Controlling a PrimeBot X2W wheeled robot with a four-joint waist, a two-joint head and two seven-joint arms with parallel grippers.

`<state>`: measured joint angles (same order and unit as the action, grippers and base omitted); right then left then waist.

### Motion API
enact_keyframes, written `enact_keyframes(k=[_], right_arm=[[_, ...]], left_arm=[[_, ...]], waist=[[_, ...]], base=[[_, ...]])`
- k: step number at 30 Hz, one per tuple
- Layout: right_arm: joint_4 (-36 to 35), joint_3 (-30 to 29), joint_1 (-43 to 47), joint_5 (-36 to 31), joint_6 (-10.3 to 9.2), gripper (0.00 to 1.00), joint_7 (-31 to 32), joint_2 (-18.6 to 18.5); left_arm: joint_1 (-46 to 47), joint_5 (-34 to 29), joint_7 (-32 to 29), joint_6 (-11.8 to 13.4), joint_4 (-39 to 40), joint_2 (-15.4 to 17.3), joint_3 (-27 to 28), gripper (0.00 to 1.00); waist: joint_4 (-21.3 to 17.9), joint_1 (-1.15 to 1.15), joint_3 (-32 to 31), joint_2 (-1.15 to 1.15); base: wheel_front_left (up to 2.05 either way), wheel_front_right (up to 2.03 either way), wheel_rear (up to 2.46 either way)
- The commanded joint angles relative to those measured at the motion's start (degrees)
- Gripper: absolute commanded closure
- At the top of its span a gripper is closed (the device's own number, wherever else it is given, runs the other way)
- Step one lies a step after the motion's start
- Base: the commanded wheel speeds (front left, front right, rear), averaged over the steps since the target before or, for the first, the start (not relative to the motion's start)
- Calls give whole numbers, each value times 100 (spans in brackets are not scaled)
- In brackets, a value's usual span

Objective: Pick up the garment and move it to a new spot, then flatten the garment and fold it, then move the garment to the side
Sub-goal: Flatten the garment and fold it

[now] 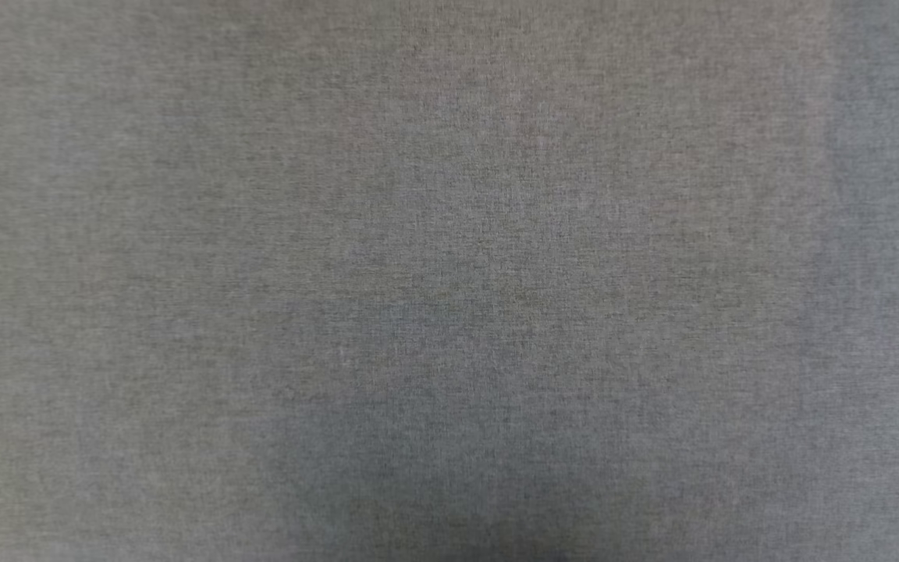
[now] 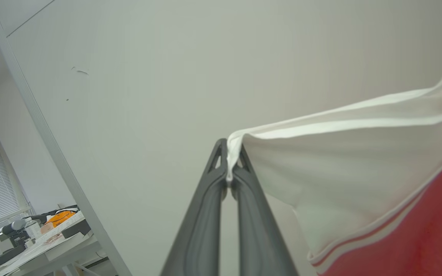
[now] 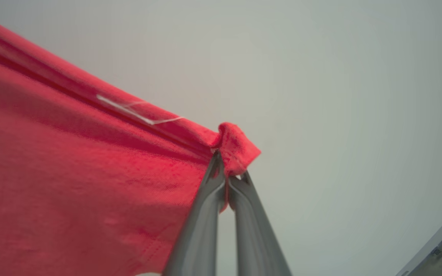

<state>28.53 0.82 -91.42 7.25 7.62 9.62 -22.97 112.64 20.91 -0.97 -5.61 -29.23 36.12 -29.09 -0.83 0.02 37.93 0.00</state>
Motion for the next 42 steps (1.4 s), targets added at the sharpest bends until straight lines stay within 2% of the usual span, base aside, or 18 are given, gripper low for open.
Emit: enact_keyframes(k=[1, 2, 6, 7, 11, 16, 17, 23, 29, 35, 42], right_arm=[[256, -164, -181, -206, -13, 100, -195, 21], [723, -354, -437, -543, -13, 100, -585, 272], [1271, -441, -560, -868, -13, 100, -1045, 506], [1363, -278, -521, -1074, -13, 100, -1213, 495], [1690, -62, -255, -1290, -13, 100, -1714, 581], [2015, 16, 312, -1259, -13, 100, -2114, 766], [2148, 119, 732, -1133, -13, 100, -2273, 870], [2227, 280, 1748, -717, -13, 100, -2411, 1018], [2262, 568, 3068, -112, -13, 100, -2429, 974], [2177, 1031, 4264, 713, -13, 100, -2203, 807], [1749, 1321, 5335, 1797, -13, 100, -1802, 518]], left_arm=[[245, -149, 235, 24, -310, 26, -2, 100], [426, -223, 681, -9, -992, -129, -82, 100], [349, -194, 1250, -77, -1707, -280, -187, 100], [245, -135, 1362, -97, -1836, -340, -199, 100], [-410, 121, 1564, -155, -1982, -631, -274, 100], [-1601, 357, 1593, -182, -1576, -897, -463, 100], [-2485, 484, 1595, -185, -1134, -1025, -462, 100], [-4249, 621, 1596, -147, -459, -1234, -332, 100], [-5978, 773, 1596, -41, -132, -1307, -298, 100], [-7357, 1153, 1563, 119, -37, -1232, -264, 100], [-8714, 1535, 1447, 370, 491, -947, -173, 100]], waist=[[-104, -2, 365, 0], [-110, -2, 416, 0], [-92, -2, 442, 0], [-79, -2, 430, 0], [-1, -2, 340, 0], [90, -2, 88, 0], [152, -2, -153, 0], [238, -2, -810, 0], [320, -2, -1601, 0], [406, -2, -2285, 0], [565, -2, -2841, 0]], base=[[0, 0, 0], [0, 0, 0], [0, 0, 0], [0, 0, 0], [0, 0, 0], [0, 0, 0], [0, 0, 0], [0, 0, 0], [0, 0, 0], [0, 0, 0], [0, 0, 0]])
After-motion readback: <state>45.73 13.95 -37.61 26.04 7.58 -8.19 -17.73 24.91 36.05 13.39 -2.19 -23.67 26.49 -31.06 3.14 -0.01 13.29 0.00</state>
